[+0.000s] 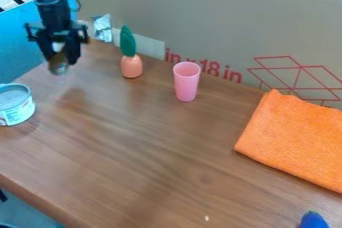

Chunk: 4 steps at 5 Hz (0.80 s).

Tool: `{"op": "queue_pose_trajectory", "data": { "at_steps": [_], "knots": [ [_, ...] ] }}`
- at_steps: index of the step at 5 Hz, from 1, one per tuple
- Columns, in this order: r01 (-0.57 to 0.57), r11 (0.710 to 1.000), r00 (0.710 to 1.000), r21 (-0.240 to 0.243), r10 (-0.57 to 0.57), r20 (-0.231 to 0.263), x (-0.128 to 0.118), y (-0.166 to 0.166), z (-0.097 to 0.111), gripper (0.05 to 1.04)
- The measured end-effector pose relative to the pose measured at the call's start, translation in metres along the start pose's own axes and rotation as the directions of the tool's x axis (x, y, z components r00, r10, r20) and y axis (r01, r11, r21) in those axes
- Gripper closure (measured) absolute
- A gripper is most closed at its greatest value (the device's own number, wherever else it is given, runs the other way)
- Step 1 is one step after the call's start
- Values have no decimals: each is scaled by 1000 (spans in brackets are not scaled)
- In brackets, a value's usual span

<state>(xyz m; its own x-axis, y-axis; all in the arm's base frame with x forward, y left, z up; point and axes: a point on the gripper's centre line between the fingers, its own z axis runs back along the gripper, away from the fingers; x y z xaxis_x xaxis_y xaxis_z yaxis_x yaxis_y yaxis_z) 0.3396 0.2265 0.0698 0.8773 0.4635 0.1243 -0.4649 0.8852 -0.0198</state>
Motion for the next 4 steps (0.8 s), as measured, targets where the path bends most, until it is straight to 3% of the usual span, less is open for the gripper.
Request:
{"op": "queue_pose_trajectory", "data": {
  "at_steps": [1,3,4],
  "knots": [
    [-42,999,998,-2,43,36,8,3,-8,501],
    [-99,994,994,41,97,54,12,11,-11,501],
    [-108,993,994,54,108,-1,1,14,-23,419]
  ]
}}
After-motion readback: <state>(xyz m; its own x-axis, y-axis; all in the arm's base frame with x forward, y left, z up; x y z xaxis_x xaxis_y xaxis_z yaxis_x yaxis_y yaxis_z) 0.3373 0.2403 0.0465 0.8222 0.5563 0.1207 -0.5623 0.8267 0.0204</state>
